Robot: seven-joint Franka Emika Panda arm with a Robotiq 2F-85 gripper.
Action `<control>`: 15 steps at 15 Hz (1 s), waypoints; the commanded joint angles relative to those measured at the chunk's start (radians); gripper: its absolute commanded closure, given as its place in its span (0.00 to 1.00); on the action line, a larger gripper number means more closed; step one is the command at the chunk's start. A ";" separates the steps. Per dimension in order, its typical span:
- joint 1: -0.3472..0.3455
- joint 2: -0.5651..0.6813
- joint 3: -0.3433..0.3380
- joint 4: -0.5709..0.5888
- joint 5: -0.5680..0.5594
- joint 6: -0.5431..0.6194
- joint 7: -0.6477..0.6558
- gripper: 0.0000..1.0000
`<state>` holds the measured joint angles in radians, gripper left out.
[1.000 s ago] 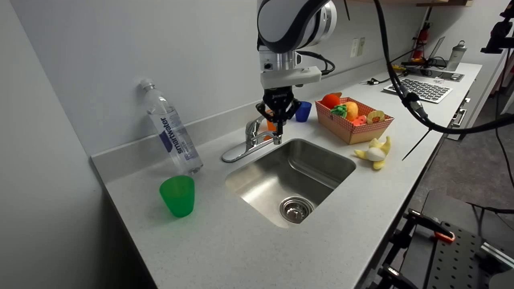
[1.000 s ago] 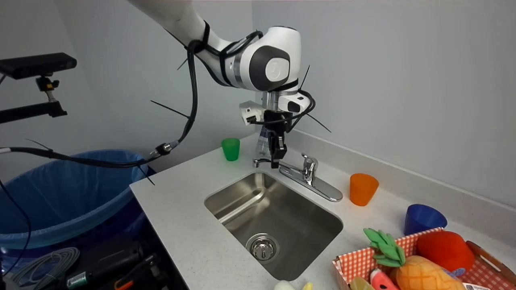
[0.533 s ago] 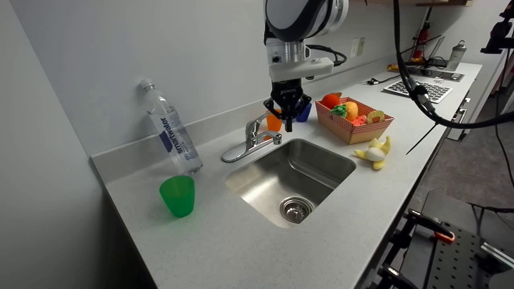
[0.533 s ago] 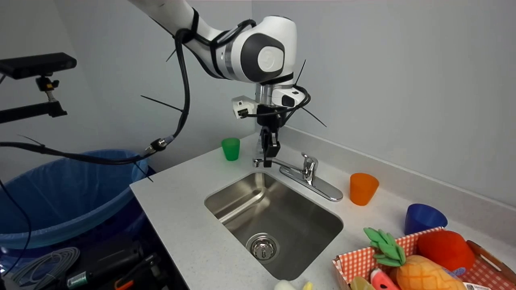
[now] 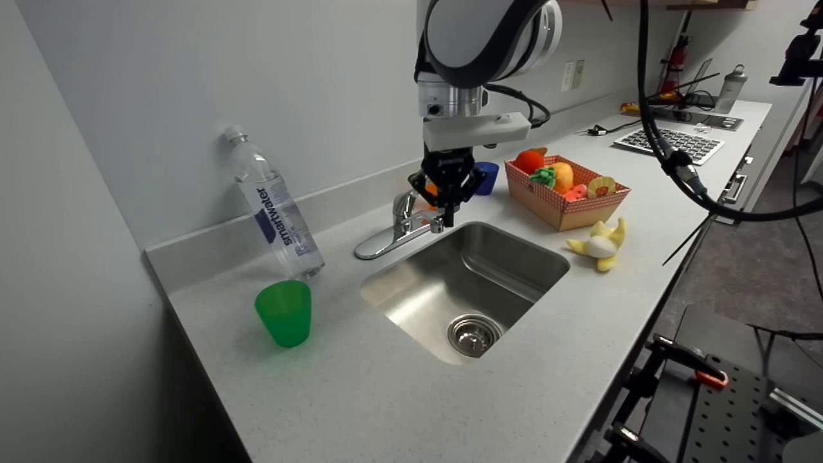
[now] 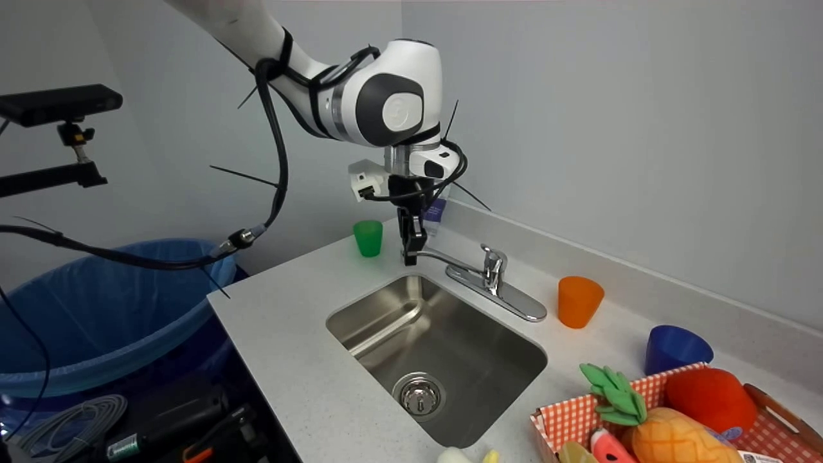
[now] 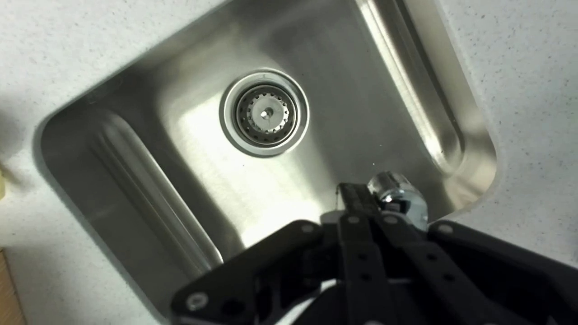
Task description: Turn the faucet to the left
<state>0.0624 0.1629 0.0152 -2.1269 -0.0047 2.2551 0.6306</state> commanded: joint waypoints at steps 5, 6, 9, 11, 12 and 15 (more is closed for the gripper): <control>0.037 0.048 0.014 0.047 0.003 0.071 0.011 1.00; 0.040 0.058 0.014 0.058 0.000 0.068 0.012 1.00; 0.096 0.166 0.036 0.013 -0.016 0.241 0.081 1.00; 0.132 0.216 0.036 0.029 -0.034 0.316 0.107 1.00; 0.147 0.228 0.034 0.041 -0.042 0.341 0.119 1.00; 0.194 0.286 0.045 0.061 -0.034 0.395 0.117 1.00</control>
<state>0.2051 0.3114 0.0500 -2.1096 -0.0297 2.5643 0.7124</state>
